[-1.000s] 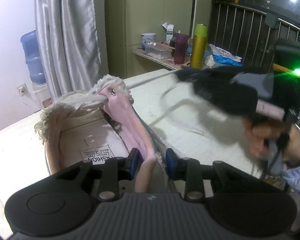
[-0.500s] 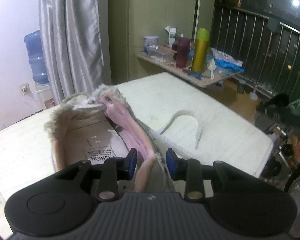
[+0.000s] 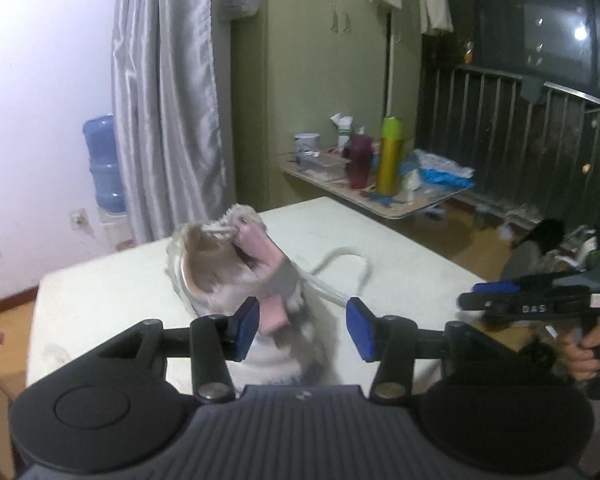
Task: Lace up shoes with both hands
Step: 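Release the sneaker with both tools and pinch the lace with the right tool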
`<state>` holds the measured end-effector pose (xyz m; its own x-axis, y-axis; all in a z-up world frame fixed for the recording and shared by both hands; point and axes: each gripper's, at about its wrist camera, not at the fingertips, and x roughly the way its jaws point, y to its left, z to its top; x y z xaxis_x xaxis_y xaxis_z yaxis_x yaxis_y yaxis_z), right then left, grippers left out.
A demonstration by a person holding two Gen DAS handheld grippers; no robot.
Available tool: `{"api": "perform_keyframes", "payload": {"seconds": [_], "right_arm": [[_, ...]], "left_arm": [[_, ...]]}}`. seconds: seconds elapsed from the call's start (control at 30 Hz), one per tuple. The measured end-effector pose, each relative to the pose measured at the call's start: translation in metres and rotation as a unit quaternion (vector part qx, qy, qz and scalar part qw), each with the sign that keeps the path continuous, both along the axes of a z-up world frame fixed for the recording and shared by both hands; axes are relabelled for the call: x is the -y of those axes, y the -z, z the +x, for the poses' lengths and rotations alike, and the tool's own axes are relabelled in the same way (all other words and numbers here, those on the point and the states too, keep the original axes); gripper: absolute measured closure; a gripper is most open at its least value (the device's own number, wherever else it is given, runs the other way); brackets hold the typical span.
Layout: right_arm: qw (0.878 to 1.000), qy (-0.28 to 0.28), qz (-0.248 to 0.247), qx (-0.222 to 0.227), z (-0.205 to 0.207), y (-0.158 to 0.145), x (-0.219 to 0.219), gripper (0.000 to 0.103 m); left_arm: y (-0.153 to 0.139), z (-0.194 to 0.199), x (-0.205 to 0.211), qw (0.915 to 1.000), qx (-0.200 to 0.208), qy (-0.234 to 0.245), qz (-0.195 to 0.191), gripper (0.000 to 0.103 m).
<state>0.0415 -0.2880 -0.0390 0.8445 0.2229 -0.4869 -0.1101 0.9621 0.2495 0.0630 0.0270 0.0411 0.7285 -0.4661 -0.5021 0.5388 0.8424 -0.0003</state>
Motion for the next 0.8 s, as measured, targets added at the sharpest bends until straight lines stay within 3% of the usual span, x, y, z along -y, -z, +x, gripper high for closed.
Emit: {"api": "perform_keyframes", "payload": {"seconds": [0.1,0.27,0.43,0.8], "right_arm": [[1.000,-0.009,0.003,-0.005,-0.011,0.002,-0.005,0.061],[1.000,-0.020,0.005,-0.022,-0.028,0.016,-0.011,0.057],[0.998,-0.033,0.029,-0.042,-0.032,0.035,-0.017,0.057],[0.998,-0.029,0.002,-0.057,-0.022,0.059,-0.039,0.057]], "left_arm": [[0.004,-0.009,-0.010,0.9999,0.004,-0.009,-0.014,0.054],[0.015,-0.021,-0.028,0.9975,-0.023,-0.021,-0.063,0.054],[0.026,-0.038,-0.045,0.9956,-0.037,-0.042,-0.075,0.054],[0.049,-0.054,-0.082,0.9859,-0.073,-0.097,-0.115,0.053]]}}
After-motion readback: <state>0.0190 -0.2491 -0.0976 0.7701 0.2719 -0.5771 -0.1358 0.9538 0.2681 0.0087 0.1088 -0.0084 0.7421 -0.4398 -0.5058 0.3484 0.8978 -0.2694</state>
